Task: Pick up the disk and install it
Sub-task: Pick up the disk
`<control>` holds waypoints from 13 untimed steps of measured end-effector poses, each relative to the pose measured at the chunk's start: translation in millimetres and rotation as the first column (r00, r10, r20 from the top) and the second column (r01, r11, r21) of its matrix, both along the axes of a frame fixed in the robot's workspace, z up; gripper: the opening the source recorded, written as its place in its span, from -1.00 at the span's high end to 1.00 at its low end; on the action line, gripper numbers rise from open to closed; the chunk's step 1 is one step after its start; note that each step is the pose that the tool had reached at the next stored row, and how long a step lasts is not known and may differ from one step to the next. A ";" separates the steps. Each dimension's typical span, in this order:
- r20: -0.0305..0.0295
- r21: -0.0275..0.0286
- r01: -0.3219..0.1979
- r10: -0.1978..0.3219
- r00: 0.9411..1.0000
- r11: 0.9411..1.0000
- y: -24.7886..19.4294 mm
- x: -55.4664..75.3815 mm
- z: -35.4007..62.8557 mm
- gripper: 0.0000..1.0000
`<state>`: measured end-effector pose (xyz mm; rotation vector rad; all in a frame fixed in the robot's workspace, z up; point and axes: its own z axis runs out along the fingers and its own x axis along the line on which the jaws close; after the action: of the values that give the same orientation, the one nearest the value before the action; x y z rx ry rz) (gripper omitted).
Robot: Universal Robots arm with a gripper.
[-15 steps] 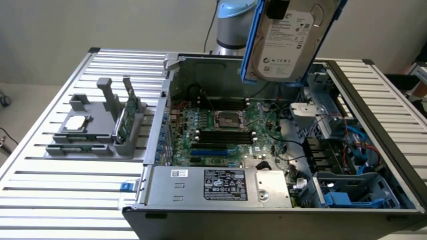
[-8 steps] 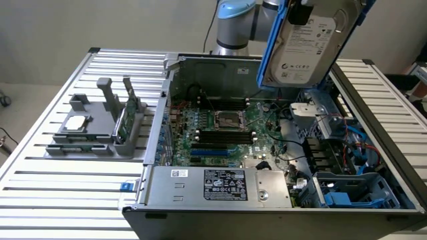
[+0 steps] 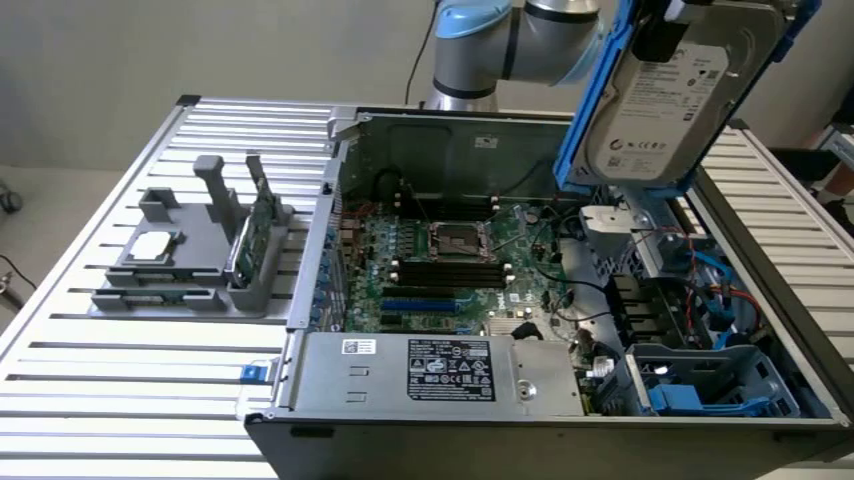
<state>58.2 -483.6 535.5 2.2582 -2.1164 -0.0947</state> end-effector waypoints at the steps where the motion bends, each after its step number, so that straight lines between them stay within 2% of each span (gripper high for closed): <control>1: 0.000 0.000 0.000 0.000 1.000 1.000 -2.2 2.7 -0.2 0.35; 13: -0.001 0.001 0.000 0.000 1.000 1.000 -31.4 26.2 -0.1 0.35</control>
<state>84.4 -515.0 535.4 2.2580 -2.1163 -0.0962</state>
